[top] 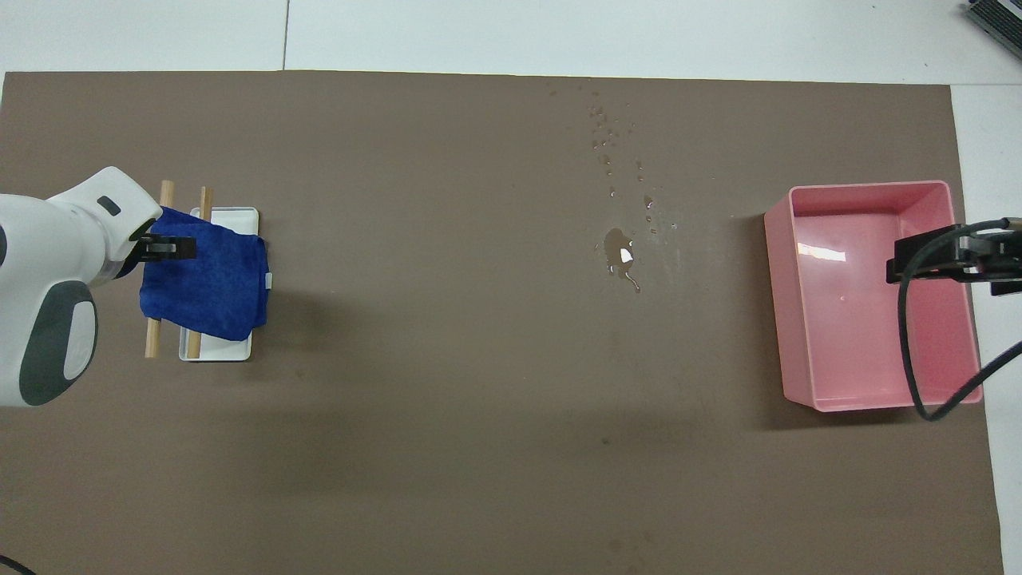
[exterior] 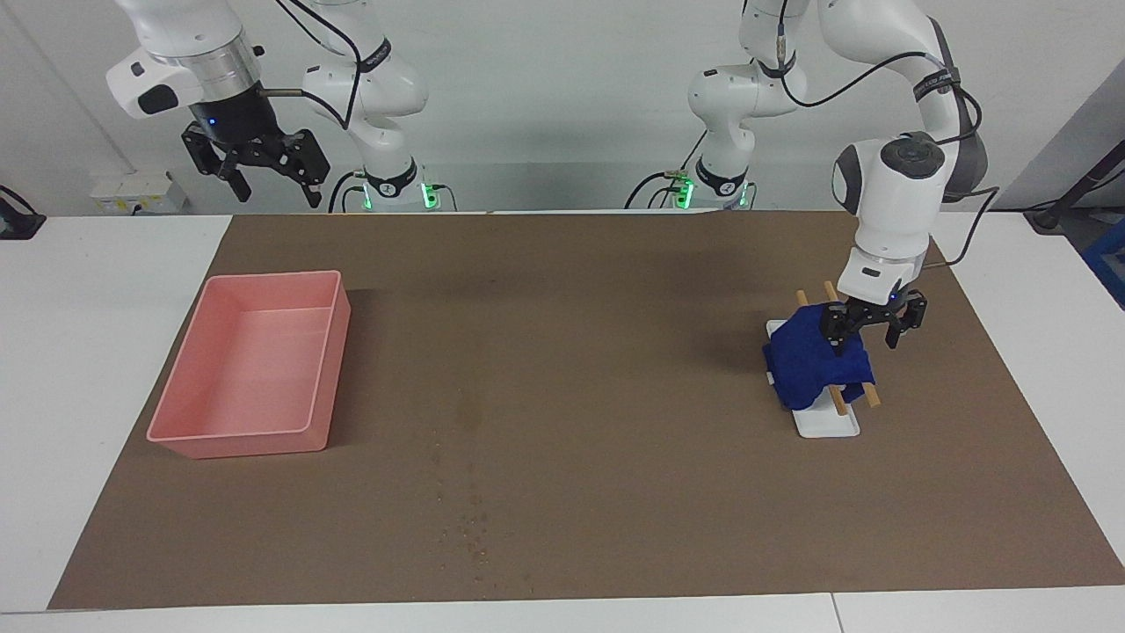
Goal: Wipe water with towel using both arms
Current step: 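Reach the left gripper to the blue towel on the white tray, then grasp the blue towel with the left gripper and lift it off, then carry the towel with the left gripper while the right gripper approaches, then grasp the towel with the right gripper while the left gripper releases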
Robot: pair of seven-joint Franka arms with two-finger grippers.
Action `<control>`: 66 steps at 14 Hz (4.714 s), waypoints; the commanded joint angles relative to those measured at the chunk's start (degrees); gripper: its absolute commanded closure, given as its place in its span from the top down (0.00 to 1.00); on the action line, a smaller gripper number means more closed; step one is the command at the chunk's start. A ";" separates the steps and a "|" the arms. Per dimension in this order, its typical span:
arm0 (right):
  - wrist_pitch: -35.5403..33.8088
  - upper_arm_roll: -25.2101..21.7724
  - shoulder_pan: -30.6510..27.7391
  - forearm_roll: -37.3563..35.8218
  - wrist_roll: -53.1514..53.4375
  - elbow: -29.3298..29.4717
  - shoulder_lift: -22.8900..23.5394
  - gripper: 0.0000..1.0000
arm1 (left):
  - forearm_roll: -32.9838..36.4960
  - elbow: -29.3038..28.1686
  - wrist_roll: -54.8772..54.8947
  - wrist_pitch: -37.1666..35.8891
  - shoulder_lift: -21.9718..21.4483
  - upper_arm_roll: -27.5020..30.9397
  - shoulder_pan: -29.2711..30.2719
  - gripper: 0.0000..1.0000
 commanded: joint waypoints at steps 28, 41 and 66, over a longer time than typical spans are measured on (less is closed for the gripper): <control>0.52 0.44 0.30 1.38 0.99 -1.89 -1.28 0.98 | -41.62 21.39 -48.14 -26.52 -3.72 -0.15 5.27 0.00; 12.72 1.15 9.96 17.45 53.16 -2.15 2.06 0.98 | -46.81 25.97 -93.45 -20.19 -4.34 -19.31 2.64 0.00; 28.12 1.15 19.38 28.54 88.02 -4.79 8.04 0.00 | -53.15 25.09 -108.31 -10.96 -4.69 -19.48 -13.01 0.00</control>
